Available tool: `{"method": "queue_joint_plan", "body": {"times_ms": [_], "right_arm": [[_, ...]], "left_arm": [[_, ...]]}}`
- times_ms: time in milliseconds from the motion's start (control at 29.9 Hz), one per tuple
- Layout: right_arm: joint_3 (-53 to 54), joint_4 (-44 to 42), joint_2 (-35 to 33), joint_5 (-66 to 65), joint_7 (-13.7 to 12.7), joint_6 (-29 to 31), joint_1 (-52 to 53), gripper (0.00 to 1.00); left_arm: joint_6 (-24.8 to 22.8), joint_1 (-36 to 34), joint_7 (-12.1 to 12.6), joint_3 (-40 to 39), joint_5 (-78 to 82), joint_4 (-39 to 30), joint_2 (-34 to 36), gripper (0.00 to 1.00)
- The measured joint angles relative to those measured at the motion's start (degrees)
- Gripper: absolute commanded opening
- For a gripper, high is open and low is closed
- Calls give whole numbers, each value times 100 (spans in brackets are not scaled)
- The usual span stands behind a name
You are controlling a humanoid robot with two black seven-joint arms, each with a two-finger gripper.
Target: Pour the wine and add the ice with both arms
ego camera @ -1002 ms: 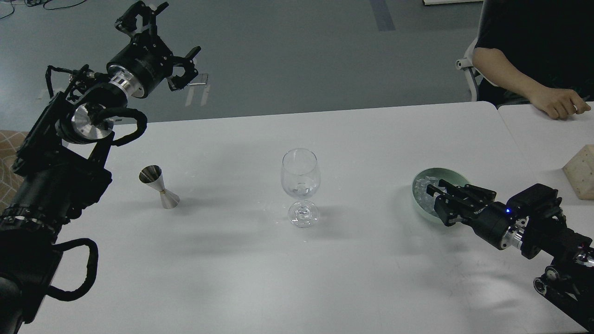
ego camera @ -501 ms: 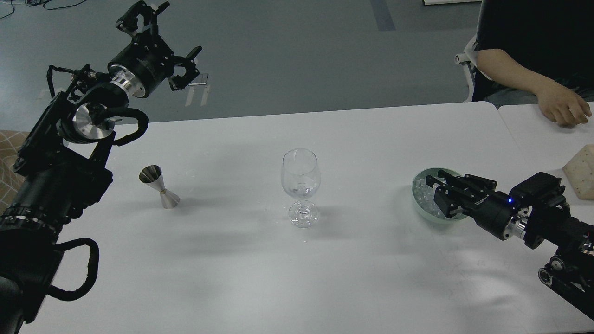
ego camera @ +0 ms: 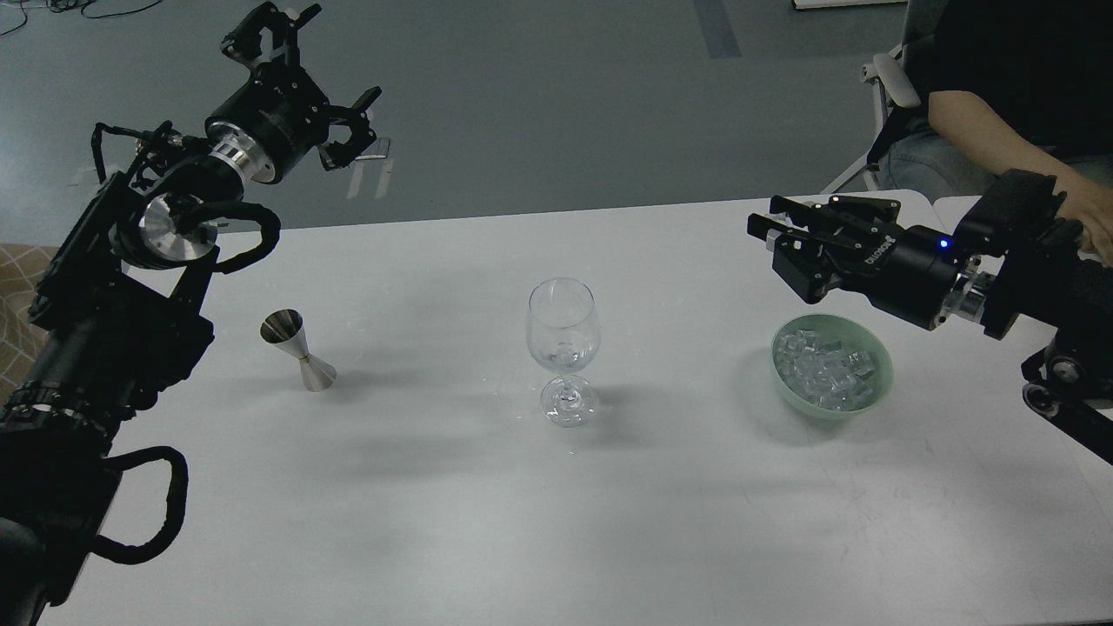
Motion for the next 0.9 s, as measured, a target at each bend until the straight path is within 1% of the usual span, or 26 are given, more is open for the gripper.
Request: {"method": "queue_joint_plan", "body": {"times_ms": [200,367,468,635,902], "right_arm": [[-241,18,826,-214,-156,492,777,15],[-464,2,1445,-511,-205,692,1052,15],[-512,1,1696,-653,-206,832,1108,15],[-538,5,1908,-745,-206,1092,1211,15],[-541,106,1947,-731,-199,1445,1335,15]], "left_arm": [[0,-10,7,0,0,0,-6,98],[1,-10,9,0,0,0,-4,98],[0,-15,15,0,0,0,4,98],[0,-25,17,0,0,0,23,98],[-8,-25,17,-1,-15,0,-3,98]]}}
